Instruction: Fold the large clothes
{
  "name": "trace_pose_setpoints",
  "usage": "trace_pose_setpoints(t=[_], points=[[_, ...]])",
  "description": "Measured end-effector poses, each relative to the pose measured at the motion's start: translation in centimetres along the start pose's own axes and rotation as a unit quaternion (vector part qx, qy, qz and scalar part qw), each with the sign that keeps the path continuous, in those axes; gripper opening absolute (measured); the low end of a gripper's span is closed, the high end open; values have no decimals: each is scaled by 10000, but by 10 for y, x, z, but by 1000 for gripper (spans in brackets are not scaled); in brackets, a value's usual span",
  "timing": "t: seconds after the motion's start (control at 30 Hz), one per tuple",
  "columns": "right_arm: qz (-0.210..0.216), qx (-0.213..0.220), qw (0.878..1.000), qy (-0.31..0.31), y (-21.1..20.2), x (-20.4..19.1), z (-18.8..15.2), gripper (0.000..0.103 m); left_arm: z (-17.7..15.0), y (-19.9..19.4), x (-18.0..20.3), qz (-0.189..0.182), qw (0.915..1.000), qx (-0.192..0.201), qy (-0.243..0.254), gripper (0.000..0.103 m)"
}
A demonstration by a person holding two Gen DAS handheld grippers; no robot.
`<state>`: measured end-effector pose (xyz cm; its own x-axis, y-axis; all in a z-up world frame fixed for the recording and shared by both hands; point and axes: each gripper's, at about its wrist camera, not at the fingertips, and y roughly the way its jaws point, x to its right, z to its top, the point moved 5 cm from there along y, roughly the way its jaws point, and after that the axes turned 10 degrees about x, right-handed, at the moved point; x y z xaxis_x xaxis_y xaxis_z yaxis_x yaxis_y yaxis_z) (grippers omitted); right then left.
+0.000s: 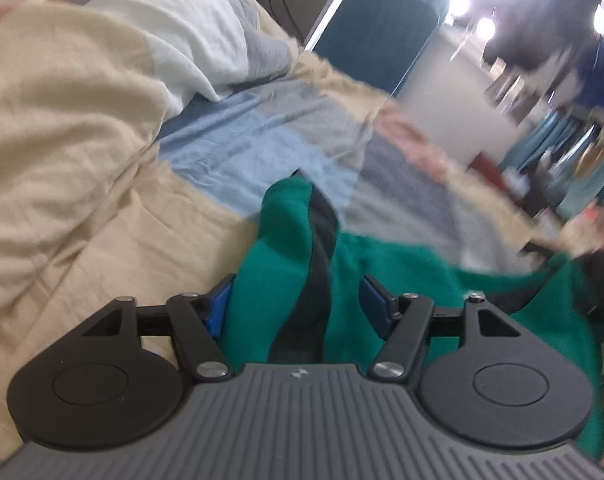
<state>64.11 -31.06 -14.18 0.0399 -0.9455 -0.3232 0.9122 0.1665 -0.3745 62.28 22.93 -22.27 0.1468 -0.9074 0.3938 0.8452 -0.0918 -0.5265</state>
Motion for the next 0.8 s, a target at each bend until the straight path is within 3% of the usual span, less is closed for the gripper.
trace_pose_setpoints(t=[0.07,0.17,0.23,0.3,0.37,0.53,0.7,0.8], points=[[-38,86,9999,-102,1,-5,0,9,-1,2,4,365,9986,-74,375,21],[65,381,9992,-40,-5,-4,5,9,14,-11,1,372,9986,324,192,7],[113,608,9981,20,-8,-1,9,9,28,-24,-5,344,9965,762,-74,7],[12,547,9985,4,-1,2,5,9,39,-28,-10,442,9939,993,-209,7],[-153,306,9993,-127,12,3,-4,9,40,-19,-13,681,9935,904,-115,7],[-599,-569,9965,-160,51,14,-39,10,13,23,-26,1233,9921,245,13,7],[-583,-587,9964,-189,48,11,-33,11,10,26,-31,1169,9929,192,-67,9],[-758,-355,9962,-240,31,1,-26,15,13,13,-17,1312,9910,201,168,22]])
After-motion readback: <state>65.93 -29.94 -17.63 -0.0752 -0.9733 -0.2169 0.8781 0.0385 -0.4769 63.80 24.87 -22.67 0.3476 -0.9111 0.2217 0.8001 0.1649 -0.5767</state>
